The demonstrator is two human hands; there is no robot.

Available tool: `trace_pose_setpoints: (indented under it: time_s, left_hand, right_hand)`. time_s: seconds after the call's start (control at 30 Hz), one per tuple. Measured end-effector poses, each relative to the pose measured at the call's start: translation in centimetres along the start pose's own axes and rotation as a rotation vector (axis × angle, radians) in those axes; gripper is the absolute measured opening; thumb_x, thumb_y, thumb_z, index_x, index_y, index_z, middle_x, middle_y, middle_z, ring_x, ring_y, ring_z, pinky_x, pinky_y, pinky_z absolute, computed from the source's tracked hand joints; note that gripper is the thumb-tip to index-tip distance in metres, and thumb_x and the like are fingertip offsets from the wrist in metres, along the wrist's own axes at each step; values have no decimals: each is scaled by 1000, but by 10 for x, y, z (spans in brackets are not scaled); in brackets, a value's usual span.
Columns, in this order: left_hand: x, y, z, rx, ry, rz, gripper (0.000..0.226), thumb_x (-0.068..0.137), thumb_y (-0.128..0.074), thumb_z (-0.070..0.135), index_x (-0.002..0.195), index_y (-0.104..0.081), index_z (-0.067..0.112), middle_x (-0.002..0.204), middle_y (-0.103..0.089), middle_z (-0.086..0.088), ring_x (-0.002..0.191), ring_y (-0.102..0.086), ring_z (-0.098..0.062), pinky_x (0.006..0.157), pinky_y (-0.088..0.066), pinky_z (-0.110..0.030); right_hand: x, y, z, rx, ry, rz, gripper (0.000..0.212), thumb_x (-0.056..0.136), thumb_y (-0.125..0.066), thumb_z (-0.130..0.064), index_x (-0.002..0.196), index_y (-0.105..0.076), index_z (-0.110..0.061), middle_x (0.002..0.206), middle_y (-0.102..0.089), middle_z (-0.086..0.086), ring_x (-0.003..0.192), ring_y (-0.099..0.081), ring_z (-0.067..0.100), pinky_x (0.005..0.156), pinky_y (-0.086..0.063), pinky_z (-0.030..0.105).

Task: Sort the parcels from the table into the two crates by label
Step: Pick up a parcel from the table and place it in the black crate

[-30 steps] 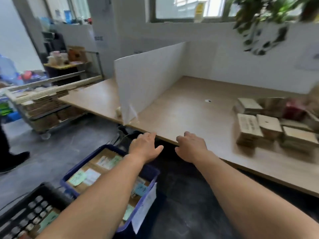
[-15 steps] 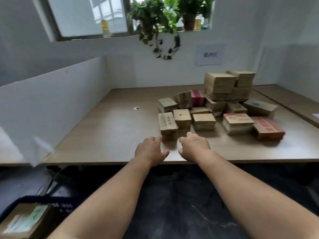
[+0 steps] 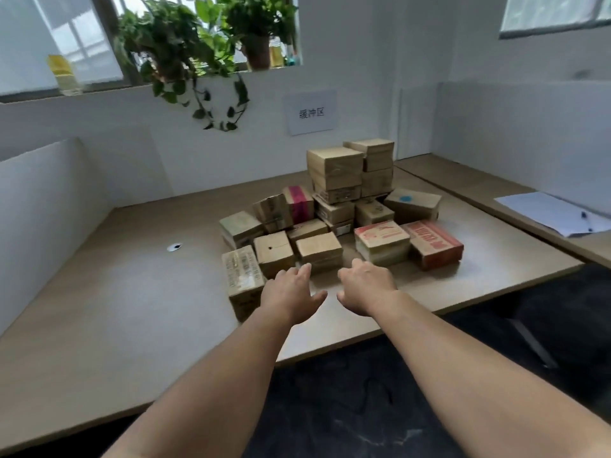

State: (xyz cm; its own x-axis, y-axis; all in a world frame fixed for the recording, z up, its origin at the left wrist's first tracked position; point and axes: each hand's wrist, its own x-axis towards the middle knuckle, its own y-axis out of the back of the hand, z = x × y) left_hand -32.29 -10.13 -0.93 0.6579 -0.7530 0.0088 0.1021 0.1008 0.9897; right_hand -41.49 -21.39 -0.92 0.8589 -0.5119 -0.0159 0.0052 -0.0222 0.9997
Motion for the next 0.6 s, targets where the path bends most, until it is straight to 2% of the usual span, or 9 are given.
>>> trace_pose_setpoints:
  time_s: [0.17,0.23,0.33,0.43,0.6]
  left_hand:
    - [78,8,1,16,-72,-19,68,93,-46,54,150,-24,23,149,-40,-5,136,-36,-24,108,-35,-38]
    - [113,15,0,-2,-87,-47,69,93,-48,54,149,-26,21,147,-41,-5,134,-38,-24,107,-36,-37]
    - [166,29,-2,35,-115,-32,66,91,-47,56,146,-31,22,144,-44,-4,131,-41,-25,102,-40,-38]
    - [214,48,1,62,-167,6,65,91,-46,57,144,-32,23,141,-47,-2,129,-43,-24,99,-41,-39]
    - [274,72,25,77,-300,74,57,92,-47,55,140,-37,24,134,-52,-2,123,-48,-23,94,-45,-39]
  right_hand:
    - [68,12,21,-2,-37,-11,35,97,-50,-36,128,-55,-19,125,-53,10,110,-54,27,84,-47,37]
    - [99,23,28,-8,-5,-64,34,97,-52,-35,127,-56,-19,123,-55,9,109,-56,27,87,-49,38]
    - [152,44,41,-48,73,-127,32,96,-54,-34,125,-58,-23,119,-58,7,104,-59,26,83,-50,38]
    - [195,72,57,-141,131,-95,36,96,-54,-37,130,-56,-25,121,-55,6,109,-57,26,81,-45,37]
    - [232,109,95,-227,165,-25,41,96,-52,-42,136,-50,-29,122,-53,5,110,-57,25,75,-45,36]
